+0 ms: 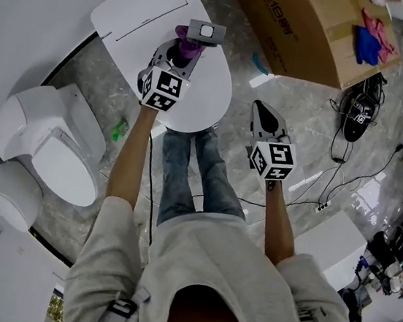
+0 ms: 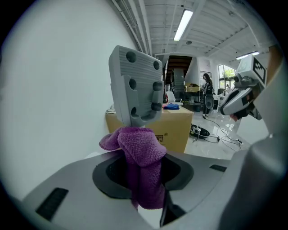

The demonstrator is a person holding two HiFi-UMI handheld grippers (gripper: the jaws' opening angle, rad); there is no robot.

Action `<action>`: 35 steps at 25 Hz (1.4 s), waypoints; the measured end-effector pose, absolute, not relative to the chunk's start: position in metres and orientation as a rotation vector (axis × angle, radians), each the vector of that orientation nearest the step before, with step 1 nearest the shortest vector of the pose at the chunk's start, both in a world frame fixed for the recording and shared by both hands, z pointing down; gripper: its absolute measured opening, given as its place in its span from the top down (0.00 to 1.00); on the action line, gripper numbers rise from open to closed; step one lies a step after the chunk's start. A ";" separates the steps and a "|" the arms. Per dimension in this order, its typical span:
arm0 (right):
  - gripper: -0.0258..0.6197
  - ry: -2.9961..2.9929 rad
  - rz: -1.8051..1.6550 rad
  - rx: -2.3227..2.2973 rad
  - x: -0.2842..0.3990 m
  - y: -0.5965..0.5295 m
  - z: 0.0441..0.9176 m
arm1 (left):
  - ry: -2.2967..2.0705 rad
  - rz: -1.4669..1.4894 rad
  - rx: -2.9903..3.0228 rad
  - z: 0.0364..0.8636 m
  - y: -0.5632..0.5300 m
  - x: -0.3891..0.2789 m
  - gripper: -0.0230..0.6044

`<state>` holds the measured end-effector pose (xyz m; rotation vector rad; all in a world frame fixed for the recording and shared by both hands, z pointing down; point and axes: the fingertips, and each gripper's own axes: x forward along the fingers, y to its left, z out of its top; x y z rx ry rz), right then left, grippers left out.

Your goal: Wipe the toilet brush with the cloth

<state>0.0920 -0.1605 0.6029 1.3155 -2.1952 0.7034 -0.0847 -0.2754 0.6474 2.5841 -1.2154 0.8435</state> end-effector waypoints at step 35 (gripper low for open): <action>0.91 -2.159 0.751 1.313 0.098 -0.178 0.620 | -1.134 0.899 2.349 0.736 -0.278 -0.091 0.73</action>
